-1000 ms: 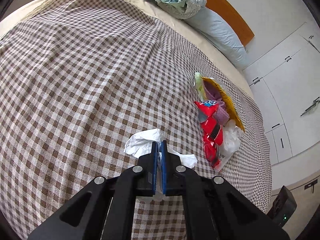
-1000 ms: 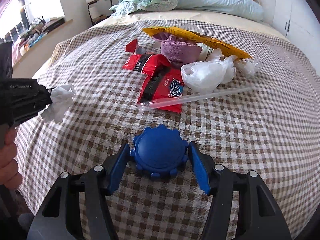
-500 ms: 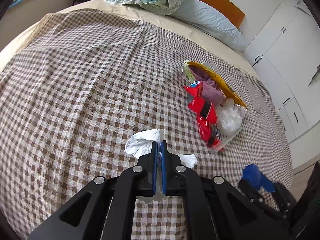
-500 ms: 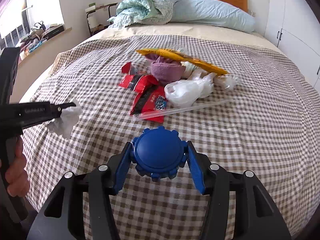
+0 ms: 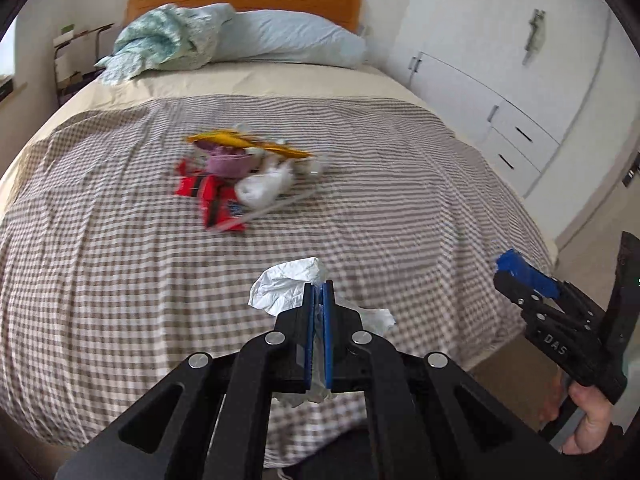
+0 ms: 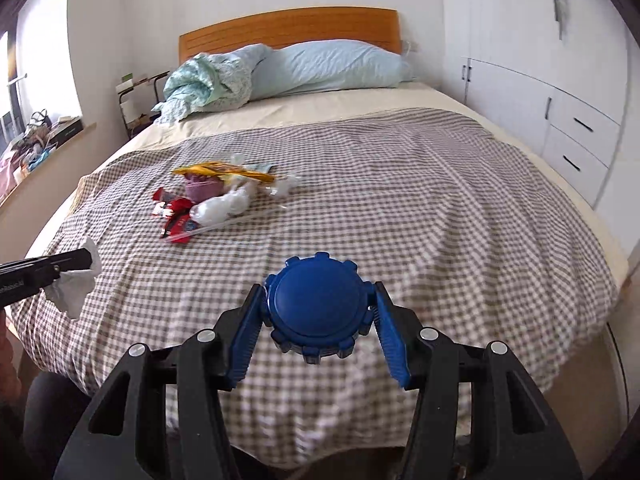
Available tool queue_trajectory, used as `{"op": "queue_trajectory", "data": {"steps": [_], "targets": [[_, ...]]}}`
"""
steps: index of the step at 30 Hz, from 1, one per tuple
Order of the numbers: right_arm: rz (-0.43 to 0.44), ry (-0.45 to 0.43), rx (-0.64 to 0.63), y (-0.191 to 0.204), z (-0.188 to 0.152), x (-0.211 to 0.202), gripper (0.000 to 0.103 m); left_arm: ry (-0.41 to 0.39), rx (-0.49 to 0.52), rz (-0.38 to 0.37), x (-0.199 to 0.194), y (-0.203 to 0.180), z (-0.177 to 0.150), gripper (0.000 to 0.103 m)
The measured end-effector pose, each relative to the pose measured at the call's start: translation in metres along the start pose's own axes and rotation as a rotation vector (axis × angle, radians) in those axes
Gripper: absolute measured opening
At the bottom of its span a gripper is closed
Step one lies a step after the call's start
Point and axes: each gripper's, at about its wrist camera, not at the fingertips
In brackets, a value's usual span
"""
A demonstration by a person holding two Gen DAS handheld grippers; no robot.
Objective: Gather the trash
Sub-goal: 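Carry tissue and blue cap to the trash bag and open both tools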
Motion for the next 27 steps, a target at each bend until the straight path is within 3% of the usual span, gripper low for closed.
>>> {"op": "queue_trajectory", "data": {"steps": [5, 12, 16, 20, 27], "targets": [[-0.123, 0.035, 0.055, -0.094, -0.053, -0.046, 0.053, 0.077, 0.082, -0.203, 0.006, -0.096, -0.032, 0.001], [-0.240, 0.248, 0.222, -0.199, -0.188, -0.092, 0.053, 0.298, 0.227, -0.313, 0.056, -0.201, -0.100, 0.001], [-0.244, 0.381, 0.371, -0.224, -0.271, -0.096, 0.053, 0.383, 0.299, -0.324, 0.083, -0.236, -0.126, 0.001], [-0.239, 0.466, 0.482, -0.234, -0.322, -0.085, 0.053, 0.451, 0.361, -0.318, 0.100, -0.255, -0.147, 0.001], [-0.188, 0.462, 0.567, -0.247, -0.334, -0.047, 0.053, 0.532, 0.414, -0.293, 0.129, -0.268, -0.167, 0.001]]}}
Point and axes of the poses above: each gripper's, at about its wrist camera, not at the fingertips, and x roughly the way its jaws point, y to its left, z to its top, and after that the axes turned 8 degrees about -y, right-handed
